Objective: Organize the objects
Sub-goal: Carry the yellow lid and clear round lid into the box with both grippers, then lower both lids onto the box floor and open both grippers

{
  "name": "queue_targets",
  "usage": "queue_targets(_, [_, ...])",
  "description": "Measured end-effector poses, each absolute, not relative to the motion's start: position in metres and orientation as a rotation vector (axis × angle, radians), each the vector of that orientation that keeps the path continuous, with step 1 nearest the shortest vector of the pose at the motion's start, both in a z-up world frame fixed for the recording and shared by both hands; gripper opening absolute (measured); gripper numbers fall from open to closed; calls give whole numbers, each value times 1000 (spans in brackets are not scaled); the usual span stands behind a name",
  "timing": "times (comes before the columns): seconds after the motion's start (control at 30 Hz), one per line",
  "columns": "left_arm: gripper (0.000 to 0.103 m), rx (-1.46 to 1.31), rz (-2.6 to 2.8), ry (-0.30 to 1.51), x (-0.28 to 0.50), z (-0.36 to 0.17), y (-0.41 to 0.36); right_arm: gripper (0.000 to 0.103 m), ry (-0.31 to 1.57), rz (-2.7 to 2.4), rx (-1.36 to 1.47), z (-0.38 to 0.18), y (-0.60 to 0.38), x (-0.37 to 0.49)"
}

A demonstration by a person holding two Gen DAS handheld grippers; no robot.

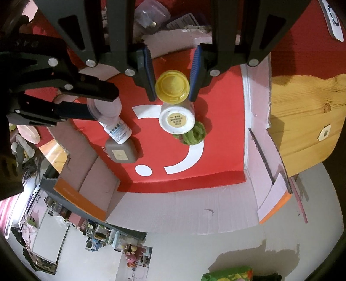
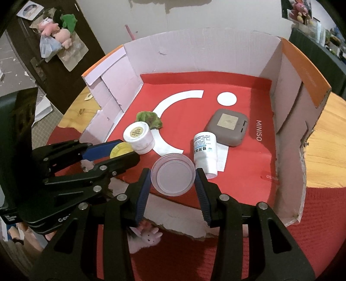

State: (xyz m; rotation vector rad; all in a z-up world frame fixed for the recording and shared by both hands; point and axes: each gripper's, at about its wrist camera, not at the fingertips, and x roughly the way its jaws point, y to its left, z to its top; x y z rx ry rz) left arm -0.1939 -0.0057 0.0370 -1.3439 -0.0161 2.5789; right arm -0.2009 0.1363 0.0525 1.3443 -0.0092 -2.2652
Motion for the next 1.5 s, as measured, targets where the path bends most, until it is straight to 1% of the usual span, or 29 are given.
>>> queue_targets(0.57, [31,-1374,2583,-30,-206,31,-8,40,-18,-2272,1387,44,141,-216])
queue_targets(1.07, [31,-1381,2600,-64,-218,27,-10,40,74,-2404,1366,41,143,-227])
queue_targets(1.5, [31,-1376,2606,-62,-216,27,-12,40,86,-2411,1386,35,145,-229])
